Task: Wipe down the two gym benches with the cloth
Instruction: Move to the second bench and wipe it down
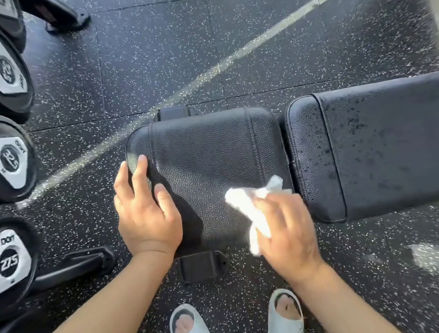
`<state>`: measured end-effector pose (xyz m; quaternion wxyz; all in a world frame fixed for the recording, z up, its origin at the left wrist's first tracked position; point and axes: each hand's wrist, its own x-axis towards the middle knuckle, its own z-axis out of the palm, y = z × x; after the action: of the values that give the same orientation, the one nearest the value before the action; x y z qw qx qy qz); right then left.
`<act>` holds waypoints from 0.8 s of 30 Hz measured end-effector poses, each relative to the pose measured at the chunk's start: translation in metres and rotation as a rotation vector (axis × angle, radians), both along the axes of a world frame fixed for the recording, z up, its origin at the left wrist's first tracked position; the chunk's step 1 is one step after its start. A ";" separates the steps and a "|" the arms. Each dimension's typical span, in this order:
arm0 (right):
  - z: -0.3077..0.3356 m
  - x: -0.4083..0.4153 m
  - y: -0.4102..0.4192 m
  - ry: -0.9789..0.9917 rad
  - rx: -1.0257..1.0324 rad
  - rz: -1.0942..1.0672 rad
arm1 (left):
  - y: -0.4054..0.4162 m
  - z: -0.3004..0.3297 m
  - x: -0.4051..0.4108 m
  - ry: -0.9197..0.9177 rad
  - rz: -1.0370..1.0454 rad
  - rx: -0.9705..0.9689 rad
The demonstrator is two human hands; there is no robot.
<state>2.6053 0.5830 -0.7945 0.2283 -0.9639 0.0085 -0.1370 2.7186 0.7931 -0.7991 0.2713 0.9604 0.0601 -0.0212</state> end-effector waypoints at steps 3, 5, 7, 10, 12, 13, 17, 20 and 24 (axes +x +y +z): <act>0.004 0.039 -0.028 0.119 0.003 -0.154 | 0.001 -0.001 -0.001 0.010 0.014 -0.002; 0.008 0.074 -0.026 0.151 -0.024 -0.265 | 0.000 0.000 -0.001 0.007 0.016 -0.007; 0.012 0.113 -0.023 0.074 0.003 -0.265 | -0.002 0.001 0.000 -0.001 0.015 -0.007; 0.018 0.158 -0.022 0.066 -0.035 -0.256 | -0.002 0.001 0.000 -0.005 0.017 0.002; 0.019 0.160 -0.018 0.100 -0.054 -0.243 | -0.001 0.000 -0.001 0.004 0.017 0.012; 0.020 0.152 -0.015 0.110 -0.059 -0.223 | -0.001 0.000 -0.002 0.009 0.017 0.013; 0.019 0.093 -0.004 0.131 -0.035 -0.063 | 0.000 0.002 -0.002 0.028 0.020 -0.003; 0.014 0.063 -0.006 0.191 -0.017 0.146 | 0.000 0.002 -0.002 0.051 0.017 -0.012; 0.018 0.080 -0.016 0.252 0.021 0.171 | 0.001 0.005 0.001 0.077 -0.016 -0.016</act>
<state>2.6854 0.5673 -0.7766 0.2465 -0.9681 -0.0437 0.0051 2.7197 0.7942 -0.7938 0.2765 0.9571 0.0623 -0.0607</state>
